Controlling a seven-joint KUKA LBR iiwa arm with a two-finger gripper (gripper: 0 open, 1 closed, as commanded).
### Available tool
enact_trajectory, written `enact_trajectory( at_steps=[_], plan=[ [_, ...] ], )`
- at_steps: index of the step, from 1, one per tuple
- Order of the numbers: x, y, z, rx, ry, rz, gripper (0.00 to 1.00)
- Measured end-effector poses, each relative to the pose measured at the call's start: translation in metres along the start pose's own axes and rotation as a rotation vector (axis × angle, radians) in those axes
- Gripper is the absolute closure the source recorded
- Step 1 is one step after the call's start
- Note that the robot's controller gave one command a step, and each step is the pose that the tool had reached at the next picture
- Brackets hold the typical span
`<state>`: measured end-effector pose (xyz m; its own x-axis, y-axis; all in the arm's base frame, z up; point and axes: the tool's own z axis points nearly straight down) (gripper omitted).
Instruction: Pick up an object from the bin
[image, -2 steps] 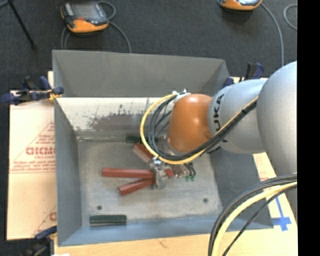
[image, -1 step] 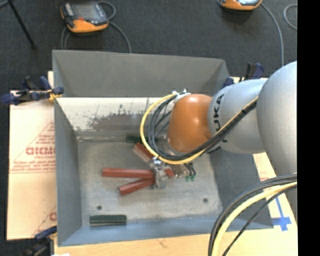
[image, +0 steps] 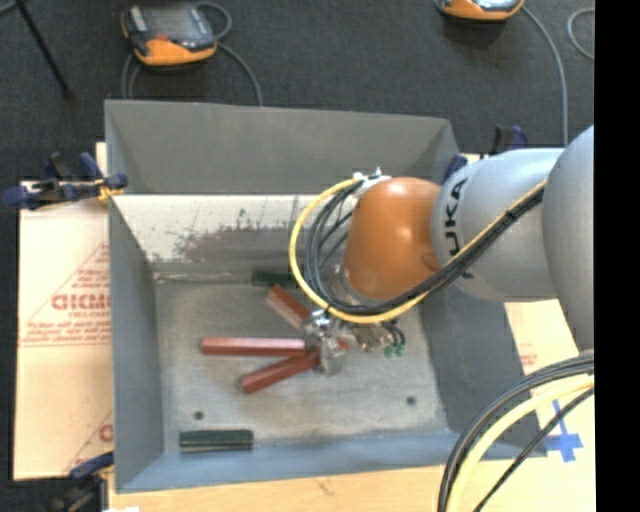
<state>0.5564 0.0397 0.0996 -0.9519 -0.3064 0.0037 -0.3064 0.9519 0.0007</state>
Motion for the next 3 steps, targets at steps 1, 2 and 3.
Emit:
enact_trajectory(
  at_steps=[1,2,3],
  plan=[
    [-0.005,0.001,-0.059,0.001,-0.002,-0.012,1.00],
    [0.016,-0.004,-0.118,-0.001,-0.003,0.083,1.00],
    [-0.063,-0.056,-0.039,0.000,-0.004,0.231,0.00]
  ],
)
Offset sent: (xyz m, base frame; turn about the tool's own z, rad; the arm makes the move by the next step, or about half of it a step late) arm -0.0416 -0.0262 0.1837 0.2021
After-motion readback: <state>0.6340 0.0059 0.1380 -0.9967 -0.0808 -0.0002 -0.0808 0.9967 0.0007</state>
